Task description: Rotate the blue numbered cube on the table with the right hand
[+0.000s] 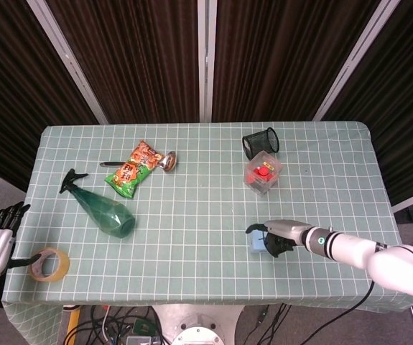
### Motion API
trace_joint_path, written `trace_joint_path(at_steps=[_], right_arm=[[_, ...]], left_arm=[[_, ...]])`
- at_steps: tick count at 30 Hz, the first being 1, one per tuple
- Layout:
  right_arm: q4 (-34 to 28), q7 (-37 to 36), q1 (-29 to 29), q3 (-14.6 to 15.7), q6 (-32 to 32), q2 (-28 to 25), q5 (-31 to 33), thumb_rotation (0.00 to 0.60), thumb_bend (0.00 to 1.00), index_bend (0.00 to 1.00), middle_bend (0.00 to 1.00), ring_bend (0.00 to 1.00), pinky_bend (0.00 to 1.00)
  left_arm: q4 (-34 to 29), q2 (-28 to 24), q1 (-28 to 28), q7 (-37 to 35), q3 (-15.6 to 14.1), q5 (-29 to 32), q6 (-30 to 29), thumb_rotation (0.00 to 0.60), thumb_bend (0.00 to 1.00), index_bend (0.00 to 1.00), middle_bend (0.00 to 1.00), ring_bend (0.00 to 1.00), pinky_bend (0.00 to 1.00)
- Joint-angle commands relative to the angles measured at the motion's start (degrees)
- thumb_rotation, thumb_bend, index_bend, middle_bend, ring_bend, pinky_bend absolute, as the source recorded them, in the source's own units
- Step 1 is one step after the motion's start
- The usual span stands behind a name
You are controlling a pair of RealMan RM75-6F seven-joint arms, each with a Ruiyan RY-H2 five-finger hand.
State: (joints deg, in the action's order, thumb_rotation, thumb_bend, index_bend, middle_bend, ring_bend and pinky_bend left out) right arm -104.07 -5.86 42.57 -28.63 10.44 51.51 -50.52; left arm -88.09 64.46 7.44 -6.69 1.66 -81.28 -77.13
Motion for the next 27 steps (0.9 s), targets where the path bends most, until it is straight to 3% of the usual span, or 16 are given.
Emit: trace_joint_path(at_steps=[1,3,7,8,9,11,13,15,16,18,22,27], right_arm=[[-9.35,5.01,-14.67,-8.24,-13.48,-3.12,-3.11,0.600,1.00,0.06,0.91,0.82,0.75],[-14.41,9.97,-24.06,-8.48,-26.86,-4.13,-11.90,0.600,1.00,0.06,0.91,0.82,0.75],[-14.88,21.72,-39.40,-0.75,-56.70,-0.78,-31.62,0.600,0.95,0.06,0.87,0.78,0.74],[-12.29,23.80,-42.47,1.98,-64.25,1.75,-36.24,0.600,0.83,0.06,0.81,0.71,0.71],[-9.87,24.41,-44.31,3.89,-68.87,3.51,-38.93,0.600,0.64,0.04,0.68,0.59,0.64],[-3.89,23.56,-47.52,7.72,-76.69,6.66,-42.57,0.600,0.40,0.01,0.49,0.40,0.52],[1.02,22.66,-49.50,10.20,-81.10,8.83,-43.03,0.600,0.22,0.00,0.21,0.14,0.30],[6.92,23.18,-51.23,11.81,-86.41,12.41,-42.62,0.600,0.09,0.00,0.04,0.01,0.09],[9.75,22.75,-51.70,12.22,-88.95,14.50,-42.73,0.600,0.04,0.00,0.00,0.00,0.02],[16.34,18.43,-52.19,13.40,-93.36,19.07,-42.96,0.600,0.00,0.00,0.00,0.00,0.00],[25.56,9.44,-51.31,15.48,-95.91,23.59,-42.86,0.600,0.00,0.00,0.00,0.00,0.00],[26.84,8.30,-50.13,17.00,-96.49,23.97,-42.73,0.600,0.00,0.00,0.00,0.00,0.00]], left_arm=[[-0.22,-0.23,-0.16,0.06,0.03,-0.04,-0.29,0.600,0.00,0.04,0.02,0.00,0.04],[-0.57,-0.45,-0.38,0.18,0.10,-0.19,-0.87,0.600,0.00,0.04,0.02,0.00,0.04],[-1.28,-0.37,-0.93,0.49,0.25,-0.89,-2.61,0.600,0.00,0.04,0.02,0.00,0.04],[-1.60,-0.26,-1.10,0.63,0.25,-1.25,-3.21,0.600,0.00,0.04,0.02,0.00,0.04],[-1.86,-0.17,-1.21,0.80,0.21,-1.60,-3.66,0.600,0.00,0.04,0.02,0.00,0.04],[-2.26,0.02,-1.44,1.51,0.08,-2.57,-4.71,0.600,0.00,0.04,0.02,0.00,0.04],[-2.38,0.33,-1.67,2.24,0.05,-3.38,-5.77,0.600,0.00,0.03,0.02,0.00,0.04],[-2.28,0.76,-1.94,2.97,0.09,-4.31,-7.11,0.600,0.00,0.04,0.02,0.00,0.04],[-2.18,0.87,-2.04,3.24,0.13,-4.68,-7.64,0.600,0.00,0.04,0.02,0.00,0.04],[-2.14,0.90,-2.32,3.60,0.24,-5.27,-8.76,0.600,0.00,0.04,0.02,0.00,0.04],[-1.09,1.42,-2.85,3.45,0.76,-6.31,-11.21,0.600,0.00,0.03,0.01,0.00,0.04],[1.15,2.90,-3.17,3.81,0.56,-7.22,-12.26,0.600,0.00,0.04,0.00,0.00,0.04]])
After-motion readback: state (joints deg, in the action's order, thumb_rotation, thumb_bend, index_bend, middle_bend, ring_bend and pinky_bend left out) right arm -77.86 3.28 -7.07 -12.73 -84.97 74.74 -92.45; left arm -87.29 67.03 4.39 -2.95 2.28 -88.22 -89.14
